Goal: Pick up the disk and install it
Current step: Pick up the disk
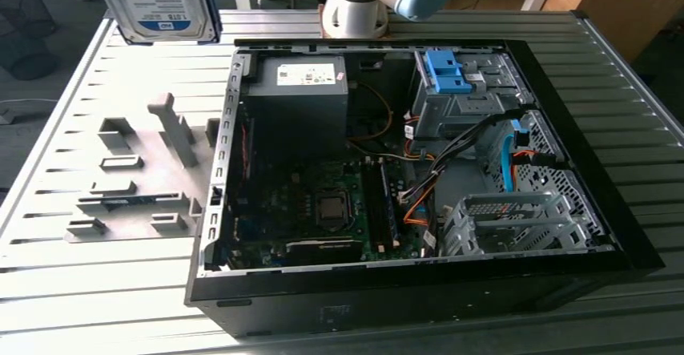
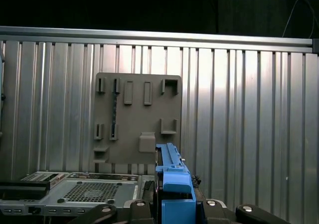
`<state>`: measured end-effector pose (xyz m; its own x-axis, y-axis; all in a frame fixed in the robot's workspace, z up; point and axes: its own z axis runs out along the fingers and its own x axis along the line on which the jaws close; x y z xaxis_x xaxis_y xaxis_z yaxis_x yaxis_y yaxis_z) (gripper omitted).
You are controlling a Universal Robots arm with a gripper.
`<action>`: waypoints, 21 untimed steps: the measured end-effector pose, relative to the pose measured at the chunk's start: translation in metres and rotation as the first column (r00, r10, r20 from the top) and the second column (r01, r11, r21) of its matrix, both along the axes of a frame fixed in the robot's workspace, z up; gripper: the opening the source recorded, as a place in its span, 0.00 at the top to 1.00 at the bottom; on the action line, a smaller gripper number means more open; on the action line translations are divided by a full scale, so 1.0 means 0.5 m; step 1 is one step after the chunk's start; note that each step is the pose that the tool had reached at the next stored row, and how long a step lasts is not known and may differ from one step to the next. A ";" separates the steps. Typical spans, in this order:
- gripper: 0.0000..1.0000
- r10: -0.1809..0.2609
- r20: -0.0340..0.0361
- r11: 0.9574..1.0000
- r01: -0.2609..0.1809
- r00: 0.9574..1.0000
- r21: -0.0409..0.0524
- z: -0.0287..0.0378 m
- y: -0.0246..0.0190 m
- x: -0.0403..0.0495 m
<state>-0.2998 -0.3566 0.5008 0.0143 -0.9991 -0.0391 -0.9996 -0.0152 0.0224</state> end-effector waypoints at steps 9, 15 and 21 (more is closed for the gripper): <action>0.63 0.000 0.000 1.000 0.000 1.000 0.000 0.000 -0.0008 0.017; 0.63 0.000 0.000 1.000 0.000 1.000 0.000 0.000 -0.0159 0.019; 0.63 0.000 0.000 1.000 0.000 1.000 0.000 0.000 -0.0209 0.020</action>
<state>-0.2896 -0.3670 0.5007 0.0142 -0.9991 -0.0391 -0.9996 -0.0151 0.0223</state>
